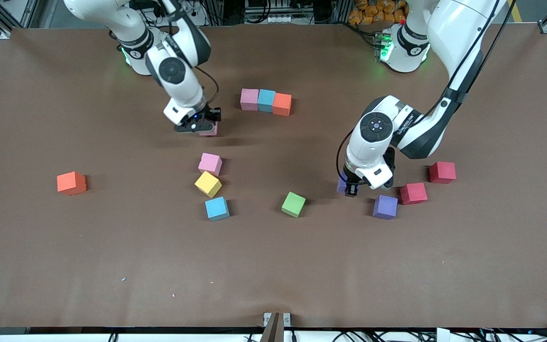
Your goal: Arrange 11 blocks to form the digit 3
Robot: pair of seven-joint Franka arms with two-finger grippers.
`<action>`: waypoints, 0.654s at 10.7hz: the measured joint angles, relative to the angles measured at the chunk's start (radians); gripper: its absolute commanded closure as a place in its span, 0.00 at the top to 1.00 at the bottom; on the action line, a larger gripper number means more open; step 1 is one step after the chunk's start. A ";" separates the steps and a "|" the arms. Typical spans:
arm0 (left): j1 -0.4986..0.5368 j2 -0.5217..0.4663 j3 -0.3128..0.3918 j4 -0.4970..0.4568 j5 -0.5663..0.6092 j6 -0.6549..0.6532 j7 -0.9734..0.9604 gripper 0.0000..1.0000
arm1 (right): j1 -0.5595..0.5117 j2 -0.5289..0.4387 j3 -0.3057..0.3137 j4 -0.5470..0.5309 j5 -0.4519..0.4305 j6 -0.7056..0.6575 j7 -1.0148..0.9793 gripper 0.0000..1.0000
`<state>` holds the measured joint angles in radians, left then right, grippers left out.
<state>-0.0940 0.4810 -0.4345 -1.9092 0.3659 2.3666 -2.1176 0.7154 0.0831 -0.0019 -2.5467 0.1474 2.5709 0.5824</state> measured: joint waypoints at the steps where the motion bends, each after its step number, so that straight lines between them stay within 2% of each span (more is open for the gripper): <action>1: 0.000 0.000 0.000 0.000 0.000 -0.001 0.000 0.00 | 0.018 0.000 0.007 0.014 0.031 -0.001 0.035 0.00; 4: 0.000 0.001 0.000 0.001 0.000 -0.001 0.000 0.00 | 0.058 0.006 0.014 0.061 0.157 -0.008 0.051 0.00; 7: 0.000 0.002 0.000 0.001 0.000 -0.001 0.000 0.00 | 0.089 0.062 0.028 0.148 0.166 -0.024 0.123 0.00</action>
<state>-0.0939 0.4826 -0.4349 -1.9085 0.3658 2.3652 -2.1176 0.8041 0.1448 0.0257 -2.3989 0.3138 2.5466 0.7052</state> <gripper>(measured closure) 0.436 0.445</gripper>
